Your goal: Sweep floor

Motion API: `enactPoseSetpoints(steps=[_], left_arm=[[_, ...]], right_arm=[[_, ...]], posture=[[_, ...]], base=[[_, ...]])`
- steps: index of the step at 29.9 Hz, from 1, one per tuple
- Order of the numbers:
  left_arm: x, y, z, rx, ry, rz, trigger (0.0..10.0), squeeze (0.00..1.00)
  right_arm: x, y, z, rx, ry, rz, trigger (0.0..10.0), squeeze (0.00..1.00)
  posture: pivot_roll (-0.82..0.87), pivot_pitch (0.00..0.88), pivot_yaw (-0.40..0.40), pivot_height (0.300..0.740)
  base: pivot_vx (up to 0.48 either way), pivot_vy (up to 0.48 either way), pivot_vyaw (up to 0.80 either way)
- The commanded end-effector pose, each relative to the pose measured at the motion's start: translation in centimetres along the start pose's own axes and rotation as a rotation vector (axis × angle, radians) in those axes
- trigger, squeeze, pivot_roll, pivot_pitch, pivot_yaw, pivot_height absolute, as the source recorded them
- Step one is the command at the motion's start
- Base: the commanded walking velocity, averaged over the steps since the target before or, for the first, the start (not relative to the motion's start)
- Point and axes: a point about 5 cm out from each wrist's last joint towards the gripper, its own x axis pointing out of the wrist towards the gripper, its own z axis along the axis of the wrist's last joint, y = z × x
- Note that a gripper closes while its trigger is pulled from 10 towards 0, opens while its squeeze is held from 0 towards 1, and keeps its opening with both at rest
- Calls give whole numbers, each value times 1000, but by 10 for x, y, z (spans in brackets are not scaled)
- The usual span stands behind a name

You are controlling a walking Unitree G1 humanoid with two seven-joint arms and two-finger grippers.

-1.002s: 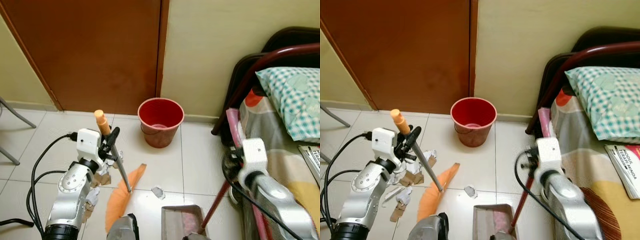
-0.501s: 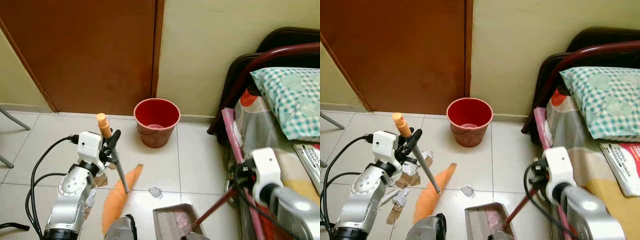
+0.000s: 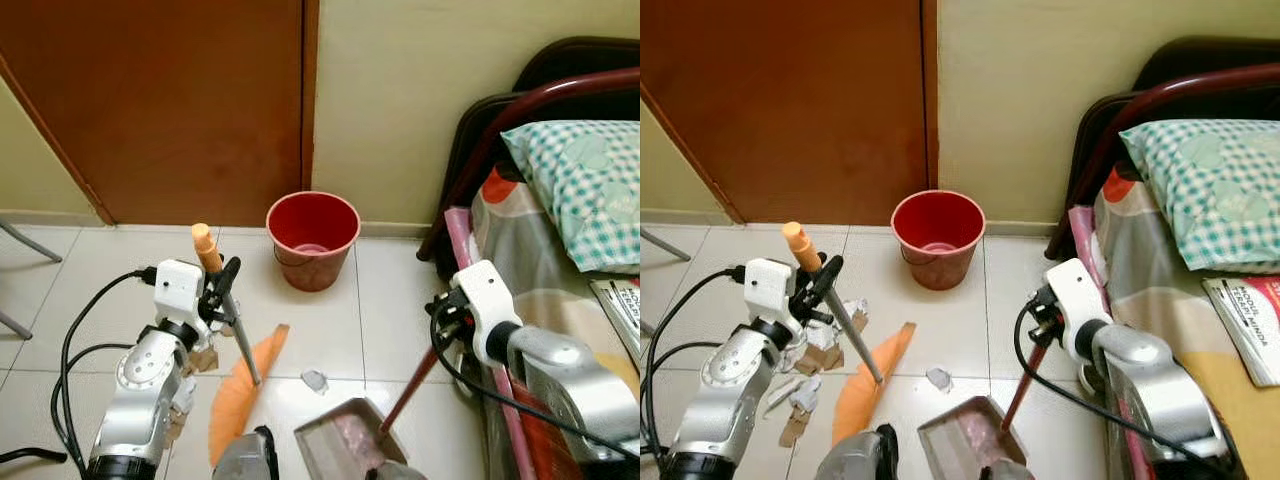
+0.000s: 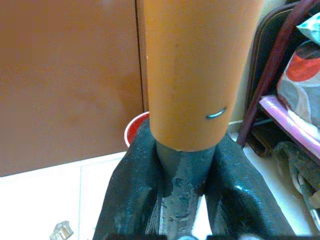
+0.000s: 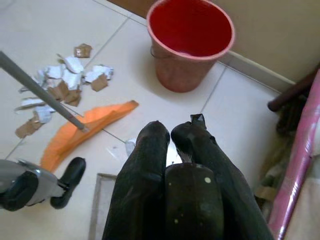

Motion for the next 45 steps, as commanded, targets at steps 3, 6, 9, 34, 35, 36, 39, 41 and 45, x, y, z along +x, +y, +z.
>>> enactPoseSetpoints(steps=[3,6,9,34,35,36,39,41,45], left_arm=[[1,1,-5,10,33,1,10000,0],[1,1,-5,10,32,3,10000,0],[0,-1,-6,7,35,3,10000,0],[0,-1,-6,-97,37,76,10000,0],[-1,0,-6,-113,38,87,10000,0],[-1,2,-6,-148,41,107,10000,0],[-2,5,-5,-223,43,139,10000,0],[0,5,-4,-241,39,135,10000,0],[6,-3,3,-261,32,96,10000,0]], right_arm=[[-2,-6,25,-31,-30,123,10000,0],[-1,-12,40,-27,-80,132,10000,0],[-2,-24,63,-19,-173,99,10000,0],[41,-35,79,23,-470,-525,10000,0],[43,-33,77,31,-469,-542,10000,0],[46,-31,73,48,-472,-565,10000,0],[52,-26,61,62,-478,-653,10000,0],[55,-28,54,96,-468,-712,10000,0],[60,-34,42,144,-412,-850,10000,0]], posture=[[9,113,0,740],[13,111,-3,740],[14,110,-2,740],[38,122,-2,740],[38,122,-2,740],[47,123,1,740],[61,127,14,740],[63,128,18,740],[69,127,17,740]], base=[[0,0,0],[0,0,0],[0,0,0],[0,0,0],[0,0,0],[0,0,0],[0,0,0],[0,0,0],[0,0,0]])
